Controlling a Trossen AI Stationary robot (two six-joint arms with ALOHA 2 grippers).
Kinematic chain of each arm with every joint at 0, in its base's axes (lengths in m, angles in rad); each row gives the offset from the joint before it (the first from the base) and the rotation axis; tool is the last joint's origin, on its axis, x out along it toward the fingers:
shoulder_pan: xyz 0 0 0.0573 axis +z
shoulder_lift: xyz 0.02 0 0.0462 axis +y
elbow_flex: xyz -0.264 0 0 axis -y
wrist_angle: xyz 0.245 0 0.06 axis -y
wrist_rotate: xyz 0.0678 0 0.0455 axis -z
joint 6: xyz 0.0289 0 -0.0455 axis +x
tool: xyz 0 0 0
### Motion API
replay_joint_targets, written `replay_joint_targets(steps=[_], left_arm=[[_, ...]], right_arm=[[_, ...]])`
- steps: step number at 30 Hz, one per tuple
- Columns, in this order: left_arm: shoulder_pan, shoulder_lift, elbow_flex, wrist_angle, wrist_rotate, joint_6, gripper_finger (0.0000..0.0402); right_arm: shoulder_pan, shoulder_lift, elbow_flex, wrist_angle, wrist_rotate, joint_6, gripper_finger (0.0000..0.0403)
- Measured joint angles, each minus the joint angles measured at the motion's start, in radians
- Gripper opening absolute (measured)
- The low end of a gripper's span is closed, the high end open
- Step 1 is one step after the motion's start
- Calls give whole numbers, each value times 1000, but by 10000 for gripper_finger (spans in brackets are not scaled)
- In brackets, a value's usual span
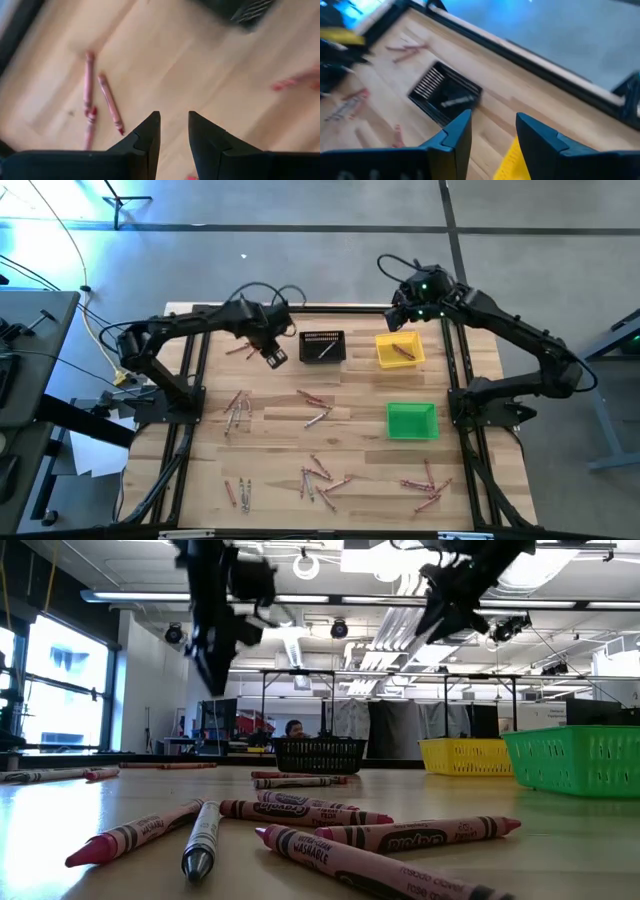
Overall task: Sort crayons
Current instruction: Put the red crayon into the yellow basket
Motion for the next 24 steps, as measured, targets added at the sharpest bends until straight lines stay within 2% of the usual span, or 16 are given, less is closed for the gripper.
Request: replay_joint_targets(steps=[5,9,16,24], left_arm=[[88,0,-195,187,1,-159,85],[141,2,-291,281,47,-181,85],[196,2,-319,293,-22,-183,85],[253,34,-318,342,-13,-125,85]], right_arm=[[39,0,65,-1,-1,0,138],[58,0,90,-1,-1,0,138],[70,-1,94,-1,-1,30,138],[70,-1,94,-2,-1,53,138]])
